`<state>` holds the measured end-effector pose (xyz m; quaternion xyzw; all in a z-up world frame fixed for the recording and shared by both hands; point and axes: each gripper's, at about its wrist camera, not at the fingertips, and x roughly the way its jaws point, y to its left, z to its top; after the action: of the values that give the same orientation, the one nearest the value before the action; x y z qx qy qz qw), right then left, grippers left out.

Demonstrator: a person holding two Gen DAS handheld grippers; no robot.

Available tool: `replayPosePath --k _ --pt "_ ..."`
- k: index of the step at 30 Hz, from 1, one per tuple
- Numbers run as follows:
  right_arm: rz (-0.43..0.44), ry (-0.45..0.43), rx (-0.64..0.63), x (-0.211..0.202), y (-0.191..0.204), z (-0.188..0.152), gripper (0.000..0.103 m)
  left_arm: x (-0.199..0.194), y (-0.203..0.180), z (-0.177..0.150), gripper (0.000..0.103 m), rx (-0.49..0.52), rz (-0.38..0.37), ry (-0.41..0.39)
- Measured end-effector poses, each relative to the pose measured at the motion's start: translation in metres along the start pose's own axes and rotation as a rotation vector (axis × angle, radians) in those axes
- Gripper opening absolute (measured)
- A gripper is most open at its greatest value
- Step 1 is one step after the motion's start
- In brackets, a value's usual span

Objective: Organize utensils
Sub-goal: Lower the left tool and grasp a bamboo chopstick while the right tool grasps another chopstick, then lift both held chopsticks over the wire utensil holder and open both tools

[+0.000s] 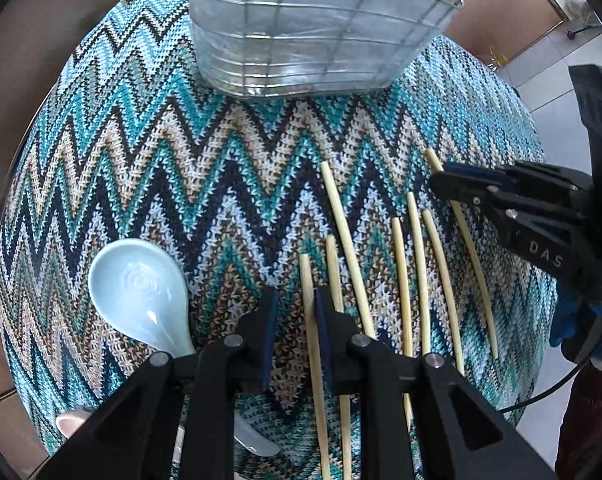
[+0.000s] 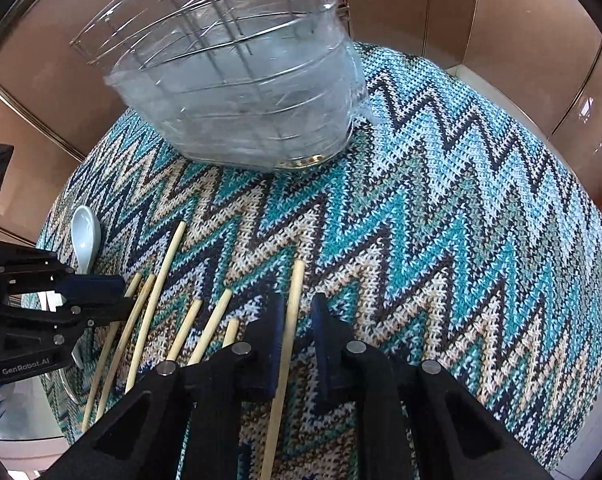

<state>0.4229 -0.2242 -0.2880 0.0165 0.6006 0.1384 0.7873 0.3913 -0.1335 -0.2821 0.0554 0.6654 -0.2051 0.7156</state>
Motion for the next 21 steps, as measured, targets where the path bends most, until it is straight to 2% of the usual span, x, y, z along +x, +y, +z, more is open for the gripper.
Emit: replayPosePath --k 5,11,16,21 --pt "0.018 -0.004 0.004 0.000 0.000 0.000 0.006 -0.002 0.006 -0.002 0.006 -0.023 0.004 -0.018" --pt "0.061 -0.069 0.000 -0.044 -0.007 -0.024 0.006 -0.020 0.018 -0.023 0.005 -0.059 -0.058 -0.087" --pt "0.091 -0.203 -0.032 -0.098 0.003 -0.050 0.006 -0.069 0.020 -0.049 0.005 -0.023 -0.106 -0.243" --pt "0.113 -0.384 -0.057 -0.160 0.023 -0.058 0.006 -0.135 0.022 -0.066 0.005 -0.033 -0.147 -0.482"
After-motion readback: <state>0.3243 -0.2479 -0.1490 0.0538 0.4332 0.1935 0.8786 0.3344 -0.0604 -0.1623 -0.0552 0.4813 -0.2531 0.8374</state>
